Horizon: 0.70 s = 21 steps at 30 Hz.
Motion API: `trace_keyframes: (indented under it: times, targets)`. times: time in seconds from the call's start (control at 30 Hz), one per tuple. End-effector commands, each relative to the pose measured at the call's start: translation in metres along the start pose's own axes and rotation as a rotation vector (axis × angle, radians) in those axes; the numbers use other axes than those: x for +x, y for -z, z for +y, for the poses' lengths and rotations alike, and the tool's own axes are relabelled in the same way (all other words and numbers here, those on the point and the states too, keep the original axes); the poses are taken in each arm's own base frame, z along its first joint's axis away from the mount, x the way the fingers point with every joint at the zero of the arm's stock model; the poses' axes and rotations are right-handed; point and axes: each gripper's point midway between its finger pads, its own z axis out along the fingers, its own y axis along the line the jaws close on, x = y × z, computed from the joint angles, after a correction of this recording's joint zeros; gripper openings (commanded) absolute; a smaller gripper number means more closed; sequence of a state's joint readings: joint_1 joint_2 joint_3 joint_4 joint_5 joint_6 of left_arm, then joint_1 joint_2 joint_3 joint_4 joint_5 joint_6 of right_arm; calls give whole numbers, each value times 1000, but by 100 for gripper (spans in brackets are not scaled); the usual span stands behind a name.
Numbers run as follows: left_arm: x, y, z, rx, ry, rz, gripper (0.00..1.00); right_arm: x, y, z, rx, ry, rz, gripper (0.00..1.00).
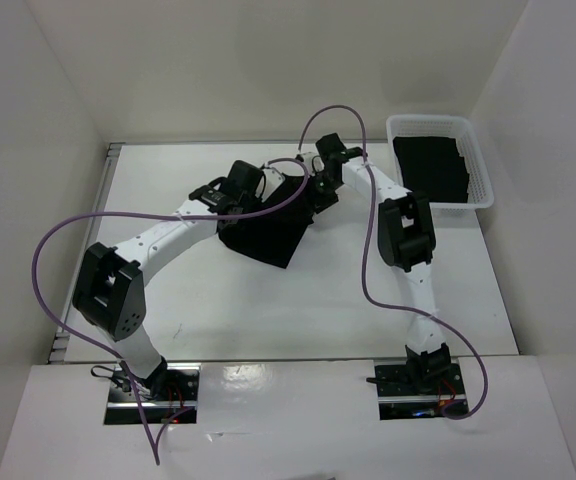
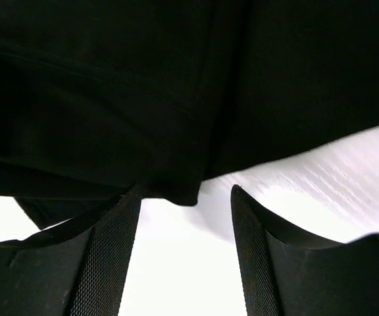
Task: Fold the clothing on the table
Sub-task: Flatten the skirt out
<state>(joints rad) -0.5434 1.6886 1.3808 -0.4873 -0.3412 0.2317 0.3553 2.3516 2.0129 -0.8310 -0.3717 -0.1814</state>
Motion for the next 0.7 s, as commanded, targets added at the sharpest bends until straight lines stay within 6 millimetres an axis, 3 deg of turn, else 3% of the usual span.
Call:
trace_keyframes:
  times: [0.0, 0.47, 0.57, 0.67]
  targets:
    - [-9, 12, 12, -19, 44, -47, 20, -9, 2, 11, -60, 26, -15, 62]
    - [-7, 9, 10, -16, 41, -38, 20, 4, -14, 12, -106, 21, 29, 53]
    - [-7, 9, 10, -16, 41, -38, 20, 1, -12, 12, -105, 25, 21, 48]
    - [-7, 9, 10, -16, 41, -38, 20, 2, -14, 13, -115, 21, 28, 36]
